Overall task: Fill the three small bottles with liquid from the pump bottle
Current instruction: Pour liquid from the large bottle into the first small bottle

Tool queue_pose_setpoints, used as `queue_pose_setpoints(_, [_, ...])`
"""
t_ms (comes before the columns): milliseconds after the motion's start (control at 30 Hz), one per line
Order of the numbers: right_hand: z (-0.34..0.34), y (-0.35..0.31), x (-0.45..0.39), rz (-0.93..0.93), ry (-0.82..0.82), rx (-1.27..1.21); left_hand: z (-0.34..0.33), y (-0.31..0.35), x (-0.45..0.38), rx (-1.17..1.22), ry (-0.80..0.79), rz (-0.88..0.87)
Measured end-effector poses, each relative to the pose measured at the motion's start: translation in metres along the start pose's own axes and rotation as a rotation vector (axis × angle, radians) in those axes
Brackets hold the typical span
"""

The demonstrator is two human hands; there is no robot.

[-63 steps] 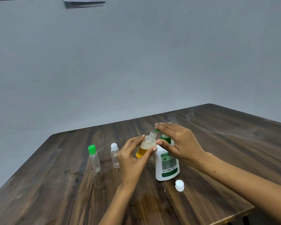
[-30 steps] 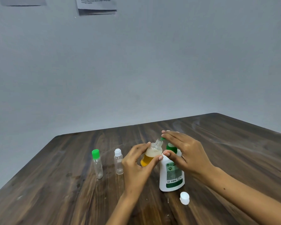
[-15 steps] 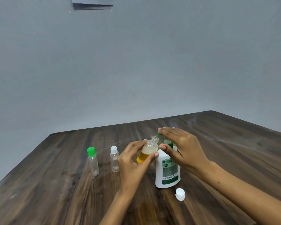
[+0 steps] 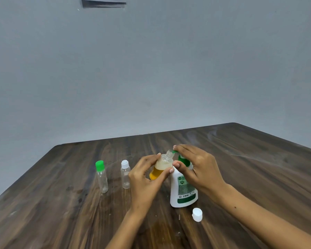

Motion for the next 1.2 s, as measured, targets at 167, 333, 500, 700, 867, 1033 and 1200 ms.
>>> queue_pose_setpoints(167, [0.009, 0.003, -0.011, 0.065, -0.005, 0.015, -0.001, -0.005, 0.000, -0.031, 0.014, 0.003])
queue_pose_setpoints(333, [0.003, -0.001, -0.003, 0.016, 0.028, 0.017, 0.000, -0.001, 0.000, -0.023, 0.010, -0.015])
queue_pose_setpoints(500, [0.010, 0.001, -0.012, 0.062, 0.029, 0.045, -0.001, -0.004, 0.000, -0.039, 0.010, -0.011])
queue_pose_setpoints(700, [-0.001, -0.001, 0.000, -0.017, 0.032, 0.041, -0.001, 0.002, 0.000, -0.020, 0.006, -0.029])
queue_pose_setpoints(867, [0.005, -0.001, -0.006, 0.009, 0.056, 0.049, 0.000, -0.001, 0.001, -0.019, 0.015, -0.012])
queue_pose_setpoints(1033, [-0.002, -0.001, 0.002, -0.011, 0.060, 0.056, -0.001, 0.000, 0.000, -0.007, 0.013, -0.016])
queue_pose_setpoints(1200, [0.002, 0.001, -0.002, 0.031, 0.063, 0.053, 0.000, -0.001, 0.001, -0.019, 0.019, -0.014])
Point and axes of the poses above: each hand's wrist, its own x-axis away from the middle knuckle, its own z-axis out of the back of the hand, y = z × x, the point moved 4 cm from there along -x, towards the middle knuckle, and after that the axes turned 6 degrees about x, right-handed, at the moved point
